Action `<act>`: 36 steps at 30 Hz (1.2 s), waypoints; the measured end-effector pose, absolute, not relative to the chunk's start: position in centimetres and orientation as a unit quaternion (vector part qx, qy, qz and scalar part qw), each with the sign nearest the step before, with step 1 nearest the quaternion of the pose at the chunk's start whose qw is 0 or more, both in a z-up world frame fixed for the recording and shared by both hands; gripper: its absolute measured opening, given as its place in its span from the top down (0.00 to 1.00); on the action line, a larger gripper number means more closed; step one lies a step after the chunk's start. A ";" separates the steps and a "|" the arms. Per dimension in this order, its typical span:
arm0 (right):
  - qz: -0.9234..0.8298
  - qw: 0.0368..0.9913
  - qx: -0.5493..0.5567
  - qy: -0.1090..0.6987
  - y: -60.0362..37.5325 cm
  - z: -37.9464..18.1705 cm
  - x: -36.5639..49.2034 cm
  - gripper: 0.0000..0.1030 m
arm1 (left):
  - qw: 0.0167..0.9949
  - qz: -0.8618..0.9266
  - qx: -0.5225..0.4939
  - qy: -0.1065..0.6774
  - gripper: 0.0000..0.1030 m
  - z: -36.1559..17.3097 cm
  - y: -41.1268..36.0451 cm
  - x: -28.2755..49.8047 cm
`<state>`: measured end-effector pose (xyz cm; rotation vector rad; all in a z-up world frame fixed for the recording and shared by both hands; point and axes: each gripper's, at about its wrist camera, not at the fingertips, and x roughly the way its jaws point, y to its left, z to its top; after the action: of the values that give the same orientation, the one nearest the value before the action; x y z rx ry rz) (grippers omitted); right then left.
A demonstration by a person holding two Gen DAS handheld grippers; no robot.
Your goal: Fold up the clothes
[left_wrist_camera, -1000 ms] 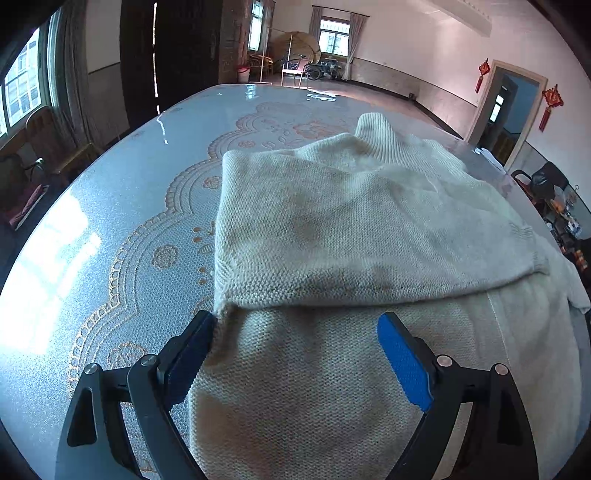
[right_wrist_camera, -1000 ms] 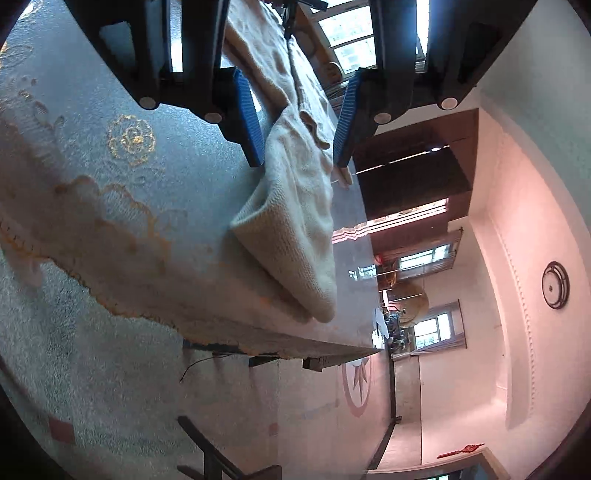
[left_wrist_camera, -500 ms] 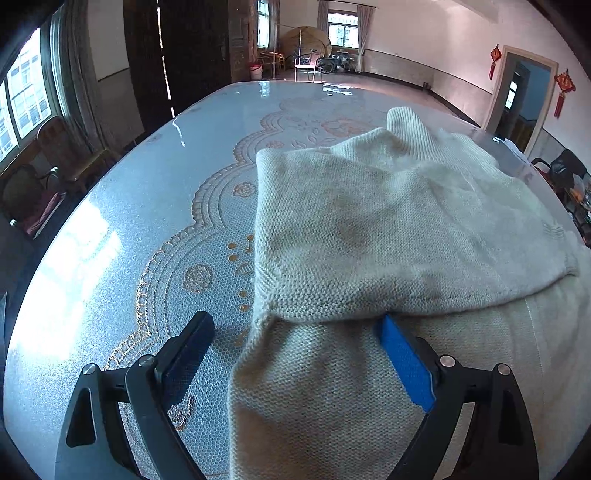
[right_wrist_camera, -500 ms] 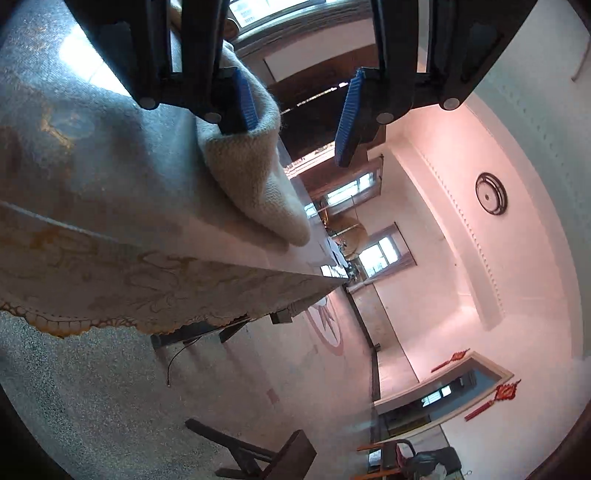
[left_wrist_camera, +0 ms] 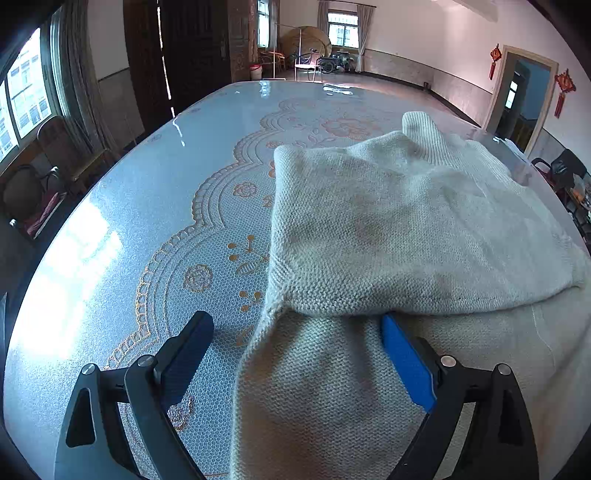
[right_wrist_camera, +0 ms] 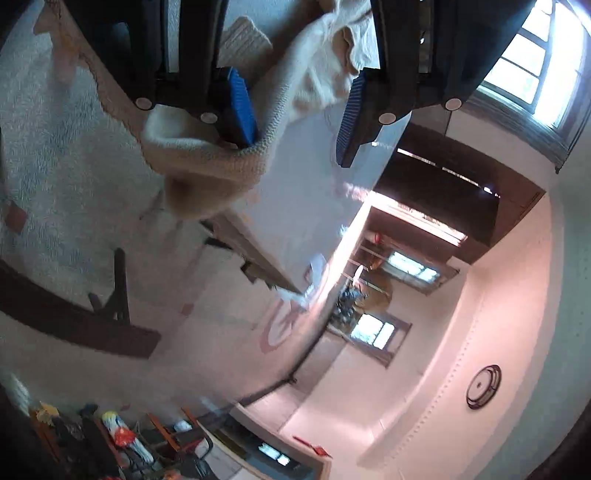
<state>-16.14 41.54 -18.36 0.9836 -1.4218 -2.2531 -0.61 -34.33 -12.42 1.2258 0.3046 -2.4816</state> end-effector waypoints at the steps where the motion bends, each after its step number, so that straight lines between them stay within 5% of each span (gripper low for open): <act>1: -0.752 0.159 0.352 -0.534 41.8 -19.9 -15.8 0.57 | 0.178 -0.877 0.433 0.108 0.09 -12.4 -34.3 -0.6; 7: -0.575 0.128 0.277 -0.759 44.5 -27.4 -13.8 0.56 | 0.178 -0.877 0.433 0.108 0.09 -12.4 -34.3 -0.7; 12: -0.563 0.084 0.255 -0.782 47.3 -29.0 -15.5 0.63 | 0.177 -0.877 0.433 0.109 0.09 -12.5 -34.4 -0.9; 15: -0.624 0.064 0.225 -0.746 48.9 -26.4 -16.5 0.91 | 0.177 -0.877 0.433 0.109 0.09 -12.5 -34.4 -0.7; 17: -0.687 0.086 0.203 -0.692 49.2 -22.2 -17.5 0.91 | 0.177 -0.877 0.433 0.109 0.09 -12.5 -34.4 -0.7; 22: -0.877 0.175 0.224 -0.387 42.8 -8.9 -18.6 0.94 | 0.177 -0.877 0.433 0.108 0.09 -12.4 -34.4 -0.7; 25: -0.882 0.223 0.309 -0.279 36.6 -8.5 -19.3 0.94 | 0.177 -0.877 0.433 0.108 0.09 -12.4 -34.4 -0.7; 33: -0.769 0.160 0.459 -0.415 34.7 -22.2 -20.6 0.94 | 0.177 -0.877 0.433 0.109 0.09 -12.4 -34.3 -0.7; 36: -0.776 0.150 0.460 -0.405 35.2 -21.3 -21.8 0.76 | 0.177 -0.877 0.433 0.109 0.09 -12.4 -34.3 -0.7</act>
<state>-21.81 35.19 -21.27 1.3212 -1.1624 -2.2303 -0.71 -34.31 -12.44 1.2256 0.3088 -2.4833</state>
